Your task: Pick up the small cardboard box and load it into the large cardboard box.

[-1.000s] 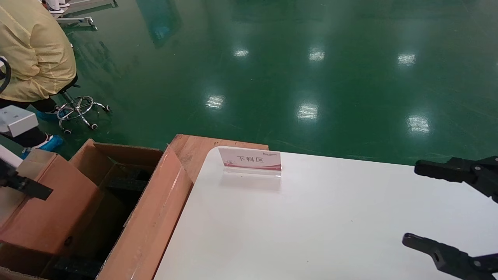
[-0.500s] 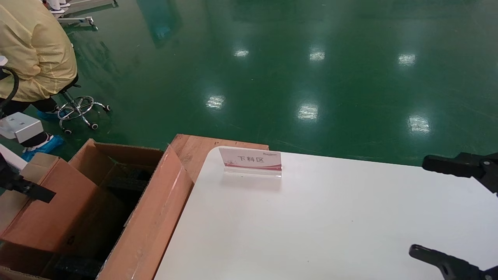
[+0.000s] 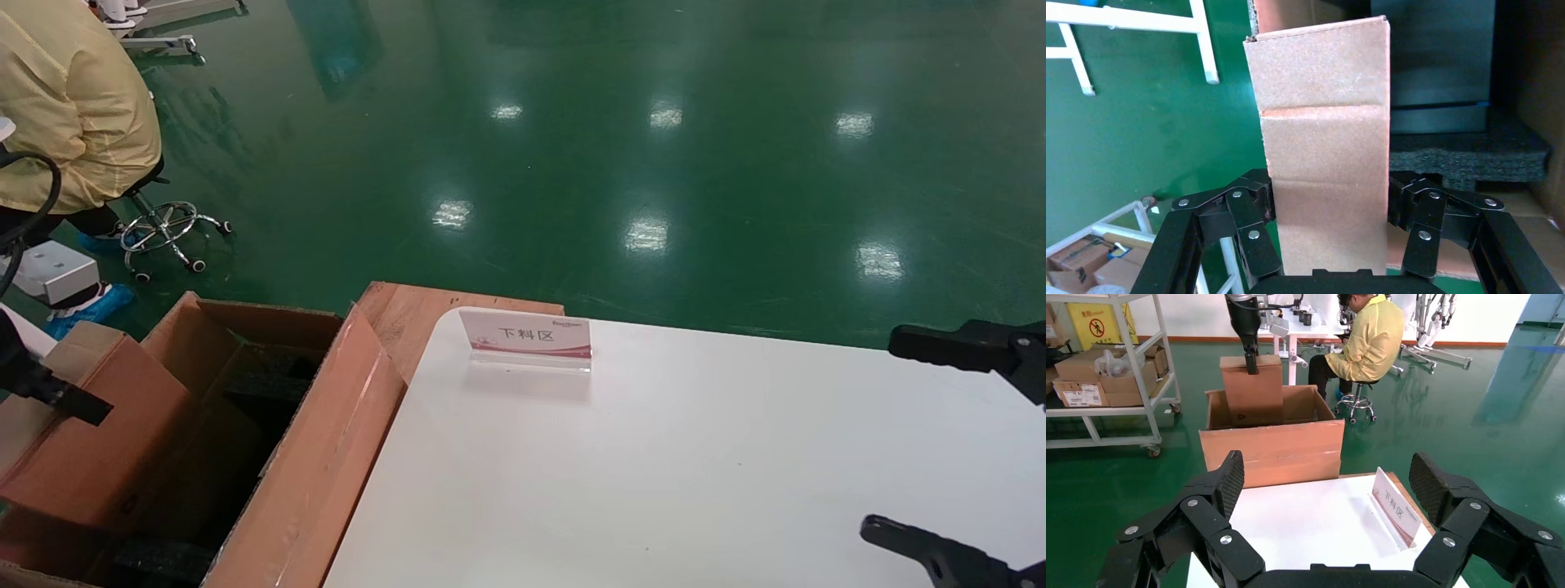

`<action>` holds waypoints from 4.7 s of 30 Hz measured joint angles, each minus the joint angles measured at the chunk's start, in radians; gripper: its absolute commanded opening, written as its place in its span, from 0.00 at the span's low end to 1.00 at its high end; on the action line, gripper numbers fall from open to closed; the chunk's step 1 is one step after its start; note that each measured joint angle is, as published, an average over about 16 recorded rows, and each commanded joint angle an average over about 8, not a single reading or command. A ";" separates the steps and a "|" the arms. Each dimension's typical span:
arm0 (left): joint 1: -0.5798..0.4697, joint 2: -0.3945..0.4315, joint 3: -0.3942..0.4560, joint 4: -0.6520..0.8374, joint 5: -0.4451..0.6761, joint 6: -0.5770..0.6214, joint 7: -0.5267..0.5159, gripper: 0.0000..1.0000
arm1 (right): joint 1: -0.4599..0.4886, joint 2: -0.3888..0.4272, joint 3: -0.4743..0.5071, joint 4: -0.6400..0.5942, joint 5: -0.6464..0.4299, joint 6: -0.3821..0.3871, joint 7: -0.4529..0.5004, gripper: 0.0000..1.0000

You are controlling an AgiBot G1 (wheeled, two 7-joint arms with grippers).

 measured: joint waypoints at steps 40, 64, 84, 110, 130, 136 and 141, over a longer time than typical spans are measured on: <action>0.420 0.189 -0.027 0.562 -0.233 -0.219 0.306 0.00 | 0.000 0.001 -0.002 0.000 0.002 0.001 -0.001 1.00; 0.501 0.234 -0.036 0.670 -0.278 -0.219 0.354 1.00 | 0.000 0.001 -0.003 0.000 0.002 0.001 -0.001 1.00; 0.449 0.272 -0.043 0.606 -0.249 -0.231 0.403 1.00 | 0.001 0.001 -0.003 -0.001 0.002 0.001 -0.002 1.00; 0.336 0.175 -0.268 0.185 -0.317 -0.506 0.591 1.00 | 0.001 0.001 -0.003 -0.002 0.003 0.002 -0.002 1.00; 0.753 0.186 -0.837 0.108 -0.516 -0.321 0.814 1.00 | 0.000 0.001 -0.001 -0.002 0.001 0.001 -0.001 1.00; 0.888 0.189 -1.021 0.084 -0.580 -0.260 0.886 1.00 | 0.000 0.000 0.001 -0.001 0.000 0.000 0.000 1.00; 1.000 0.193 -1.174 0.064 -0.634 -0.209 0.946 1.00 | -0.001 -0.001 0.002 -0.001 -0.001 0.000 0.001 1.00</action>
